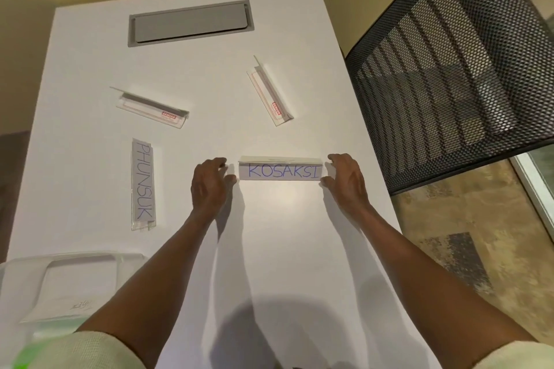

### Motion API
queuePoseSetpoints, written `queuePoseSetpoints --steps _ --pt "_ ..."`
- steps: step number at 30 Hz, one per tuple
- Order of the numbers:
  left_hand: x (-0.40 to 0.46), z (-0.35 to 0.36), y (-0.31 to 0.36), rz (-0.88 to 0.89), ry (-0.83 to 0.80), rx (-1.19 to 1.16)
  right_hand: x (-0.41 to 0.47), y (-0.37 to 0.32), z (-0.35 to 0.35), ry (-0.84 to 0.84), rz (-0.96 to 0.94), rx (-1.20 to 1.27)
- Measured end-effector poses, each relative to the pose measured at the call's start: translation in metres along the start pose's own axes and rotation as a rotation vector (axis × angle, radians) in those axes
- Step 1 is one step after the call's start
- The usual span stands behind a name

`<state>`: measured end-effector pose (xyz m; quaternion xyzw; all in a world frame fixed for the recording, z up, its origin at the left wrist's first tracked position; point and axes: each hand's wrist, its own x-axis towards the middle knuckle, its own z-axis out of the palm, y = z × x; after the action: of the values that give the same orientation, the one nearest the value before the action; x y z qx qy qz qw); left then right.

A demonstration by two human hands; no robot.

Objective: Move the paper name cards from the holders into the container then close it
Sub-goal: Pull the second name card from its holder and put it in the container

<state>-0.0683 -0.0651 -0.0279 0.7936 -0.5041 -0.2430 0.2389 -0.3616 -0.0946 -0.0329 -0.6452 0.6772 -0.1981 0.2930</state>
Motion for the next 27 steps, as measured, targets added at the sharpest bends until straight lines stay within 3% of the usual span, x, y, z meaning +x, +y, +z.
queuePoseSetpoints --steps 7,12,20,27 --pt "0.017 -0.011 0.013 0.392 -0.132 0.315 0.008 -0.009 -0.013 -0.115 -0.219 -0.254" --pt "0.031 -0.008 0.024 0.457 -0.238 0.446 0.013 -0.011 -0.01 -0.138 -0.241 -0.328" --pt "0.039 -0.002 0.03 0.571 -0.189 0.448 0.025 -0.013 -0.005 -0.188 -0.257 -0.378" --pt "0.044 0.005 0.034 0.536 -0.214 0.447 0.028 -0.01 -0.006 -0.202 -0.225 -0.351"
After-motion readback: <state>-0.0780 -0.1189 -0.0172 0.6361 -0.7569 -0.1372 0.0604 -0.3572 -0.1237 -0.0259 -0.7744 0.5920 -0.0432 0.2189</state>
